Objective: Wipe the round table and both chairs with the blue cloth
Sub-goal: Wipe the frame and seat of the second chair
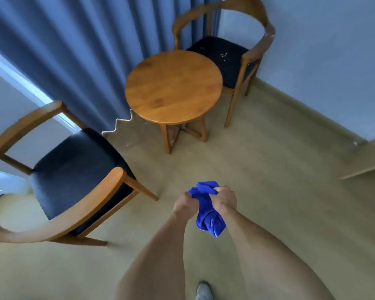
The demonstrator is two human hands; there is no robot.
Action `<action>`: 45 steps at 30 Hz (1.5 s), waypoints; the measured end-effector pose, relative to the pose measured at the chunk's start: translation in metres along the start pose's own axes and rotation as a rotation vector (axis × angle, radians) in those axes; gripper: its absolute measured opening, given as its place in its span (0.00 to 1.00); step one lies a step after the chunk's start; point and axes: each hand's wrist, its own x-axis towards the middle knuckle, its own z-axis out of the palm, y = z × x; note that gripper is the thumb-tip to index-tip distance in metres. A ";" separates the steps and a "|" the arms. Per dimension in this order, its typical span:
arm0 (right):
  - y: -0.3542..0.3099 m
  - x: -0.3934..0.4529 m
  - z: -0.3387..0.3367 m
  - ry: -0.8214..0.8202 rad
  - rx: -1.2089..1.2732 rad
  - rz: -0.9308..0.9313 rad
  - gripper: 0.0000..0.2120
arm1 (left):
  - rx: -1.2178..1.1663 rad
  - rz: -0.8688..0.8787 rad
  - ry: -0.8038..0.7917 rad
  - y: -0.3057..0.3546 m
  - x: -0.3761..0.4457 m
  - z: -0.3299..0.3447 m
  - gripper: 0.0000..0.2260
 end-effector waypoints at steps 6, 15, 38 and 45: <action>-0.025 0.011 -0.124 0.067 0.274 0.014 0.06 | -0.316 0.001 -0.059 0.139 -0.019 0.005 0.10; -0.086 0.107 -0.236 0.153 0.334 0.010 0.11 | -0.370 -0.005 -0.103 0.290 0.040 -0.006 0.13; -0.303 0.575 -0.417 0.516 0.551 0.115 0.11 | 0.015 0.001 0.329 0.643 0.383 -0.031 0.13; -0.324 0.666 -0.385 0.225 0.254 0.121 0.45 | 0.031 -0.104 0.351 0.716 0.463 -0.013 0.07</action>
